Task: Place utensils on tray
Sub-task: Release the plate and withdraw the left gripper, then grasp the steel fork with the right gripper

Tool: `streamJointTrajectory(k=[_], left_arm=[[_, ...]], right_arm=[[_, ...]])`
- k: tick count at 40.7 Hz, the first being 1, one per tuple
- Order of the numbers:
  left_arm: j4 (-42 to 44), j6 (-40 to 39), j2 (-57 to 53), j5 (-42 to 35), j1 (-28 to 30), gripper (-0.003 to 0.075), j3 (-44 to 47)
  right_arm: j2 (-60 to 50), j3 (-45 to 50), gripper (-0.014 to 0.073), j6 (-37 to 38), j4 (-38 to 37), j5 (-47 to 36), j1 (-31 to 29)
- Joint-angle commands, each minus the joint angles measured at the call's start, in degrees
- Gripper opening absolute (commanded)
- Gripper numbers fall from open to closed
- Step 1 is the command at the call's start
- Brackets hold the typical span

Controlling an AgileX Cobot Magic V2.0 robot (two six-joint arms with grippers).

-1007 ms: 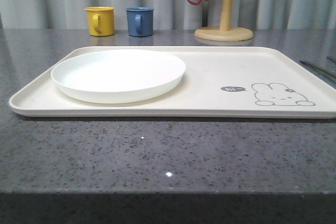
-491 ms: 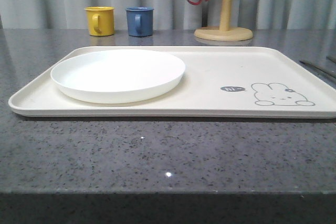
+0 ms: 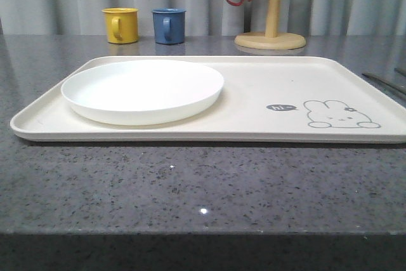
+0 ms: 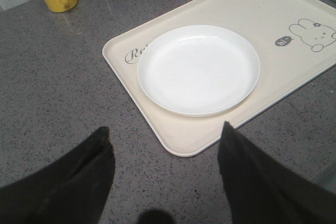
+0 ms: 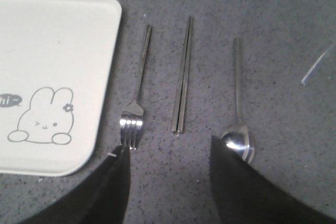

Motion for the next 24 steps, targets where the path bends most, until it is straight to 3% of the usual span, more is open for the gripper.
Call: streamJointTrajectory(k=[1,12,24], left_arm=[[-0.38,-0.64,0.12,-4.65,0.08,0.0421,-1.41],[-0.38,-0.64,0.12,-4.65,0.08,0.0421,-1.41],[-0.38,-0.64,0.12,-4.65,0.08,0.0421,-1.41]], right_arm=[[5.84,-6.45,0.0374,-2.35,1.36,2.15,1.52],[23.44,-17.94,0.0296,-2.51,1.09,12.86,5.08],[40.58,-28.63,0.0292,0.00,0.47,18.14,5.08]])
